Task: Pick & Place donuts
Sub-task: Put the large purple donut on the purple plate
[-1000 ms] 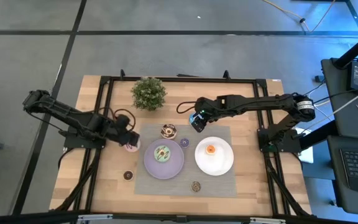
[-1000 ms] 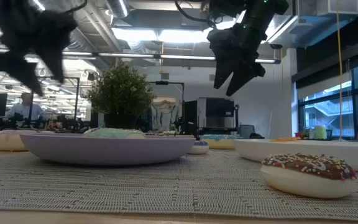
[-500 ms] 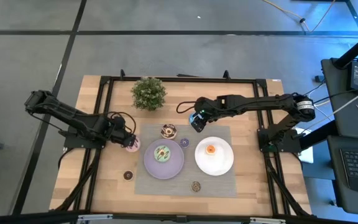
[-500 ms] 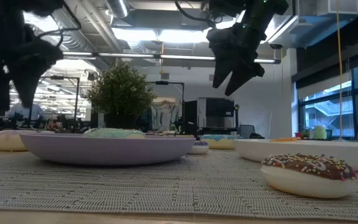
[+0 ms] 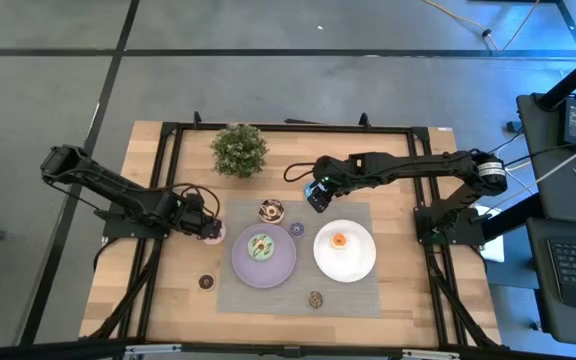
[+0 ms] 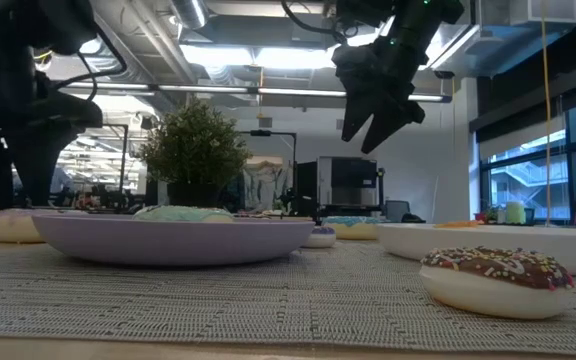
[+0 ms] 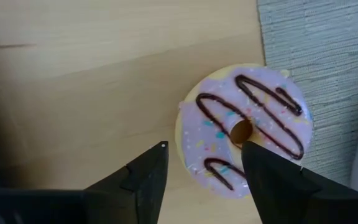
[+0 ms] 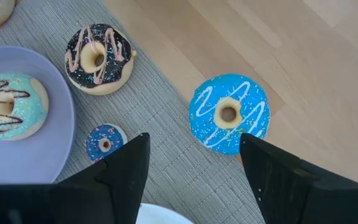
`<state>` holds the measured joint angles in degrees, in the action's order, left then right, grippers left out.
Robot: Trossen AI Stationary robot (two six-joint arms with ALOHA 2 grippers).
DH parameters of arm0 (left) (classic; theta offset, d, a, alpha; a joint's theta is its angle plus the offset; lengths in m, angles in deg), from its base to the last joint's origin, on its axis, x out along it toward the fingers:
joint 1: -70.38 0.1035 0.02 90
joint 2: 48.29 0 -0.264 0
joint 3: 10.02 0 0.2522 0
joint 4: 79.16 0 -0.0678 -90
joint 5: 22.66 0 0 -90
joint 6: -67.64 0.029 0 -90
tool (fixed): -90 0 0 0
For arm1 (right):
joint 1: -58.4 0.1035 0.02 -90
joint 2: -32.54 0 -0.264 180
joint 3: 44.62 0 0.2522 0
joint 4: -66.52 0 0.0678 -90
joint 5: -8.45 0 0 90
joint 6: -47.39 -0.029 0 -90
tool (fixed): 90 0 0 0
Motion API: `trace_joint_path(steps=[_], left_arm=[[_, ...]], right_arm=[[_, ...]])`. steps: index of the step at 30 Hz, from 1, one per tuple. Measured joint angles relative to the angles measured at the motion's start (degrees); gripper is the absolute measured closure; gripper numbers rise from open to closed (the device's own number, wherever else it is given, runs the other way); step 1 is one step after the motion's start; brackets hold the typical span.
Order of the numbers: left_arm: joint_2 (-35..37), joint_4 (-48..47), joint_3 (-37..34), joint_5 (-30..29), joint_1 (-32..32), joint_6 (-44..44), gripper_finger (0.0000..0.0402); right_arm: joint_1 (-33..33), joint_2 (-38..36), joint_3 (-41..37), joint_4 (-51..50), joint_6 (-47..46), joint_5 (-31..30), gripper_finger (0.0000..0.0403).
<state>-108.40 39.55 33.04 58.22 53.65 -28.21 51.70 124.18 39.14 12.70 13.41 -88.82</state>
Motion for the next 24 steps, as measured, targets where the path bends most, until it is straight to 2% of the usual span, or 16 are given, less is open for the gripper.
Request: trace_joint_path(steps=[11,24], left_arm=[[-0.2,-0.1,0.0,0.3,0.0,-0.6,0.0206],[-4.6,3.0,0.0,0.7,0.0,-0.5,0.0206]], right_arm=[[0.0,0.0,0.0,0.0,0.0,0.0,0.0153],[0.0,0.0,0.0,0.0,0.0,0.0,0.0153]])
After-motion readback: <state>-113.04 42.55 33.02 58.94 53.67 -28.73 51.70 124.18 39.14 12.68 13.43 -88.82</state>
